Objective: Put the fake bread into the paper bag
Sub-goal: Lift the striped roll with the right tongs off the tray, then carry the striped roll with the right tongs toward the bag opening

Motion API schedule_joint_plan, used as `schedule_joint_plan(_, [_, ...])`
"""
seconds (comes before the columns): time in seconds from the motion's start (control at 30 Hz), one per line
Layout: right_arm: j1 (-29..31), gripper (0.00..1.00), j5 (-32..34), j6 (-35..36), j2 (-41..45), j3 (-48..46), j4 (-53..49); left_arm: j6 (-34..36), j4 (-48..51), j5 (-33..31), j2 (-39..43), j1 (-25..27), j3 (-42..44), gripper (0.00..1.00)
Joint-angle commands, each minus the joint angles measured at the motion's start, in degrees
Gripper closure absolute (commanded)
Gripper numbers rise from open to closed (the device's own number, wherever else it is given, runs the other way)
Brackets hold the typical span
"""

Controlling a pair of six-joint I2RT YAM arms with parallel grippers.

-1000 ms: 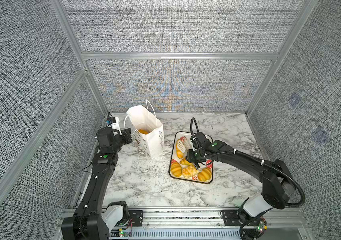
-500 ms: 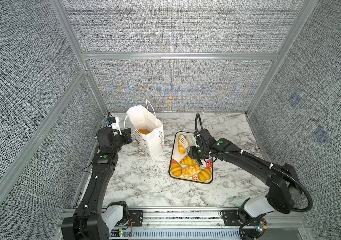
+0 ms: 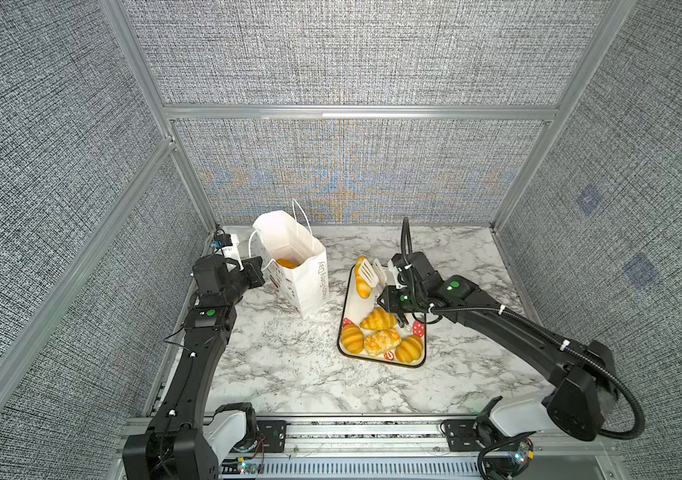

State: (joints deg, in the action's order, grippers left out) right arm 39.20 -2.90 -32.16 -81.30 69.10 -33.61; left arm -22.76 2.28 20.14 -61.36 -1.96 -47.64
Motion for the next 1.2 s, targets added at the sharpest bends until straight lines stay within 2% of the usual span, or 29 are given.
schedule_joint_plan(0.0, [0.0, 0.67, -0.1, 0.7, 1.5, -0.3, 4.0, 0.0, -0.8, 0.7, 0.1, 0.0, 0.2, 1.00])
schedule_joint_plan(0.67, [0.0, 0.67, -4.8, 2.4, 8.5, -2.3, 13.9, 0.0, -0.8, 0.9, 0.1, 0.0, 0.3, 1.00])
schedule_joint_plan(1.17, [0.9, 0.67, -8.2, 3.6, 6.5, 0.7, 19.1, 0.0, -0.6, 0.9, -0.1, 0.0, 0.1, 1.00])
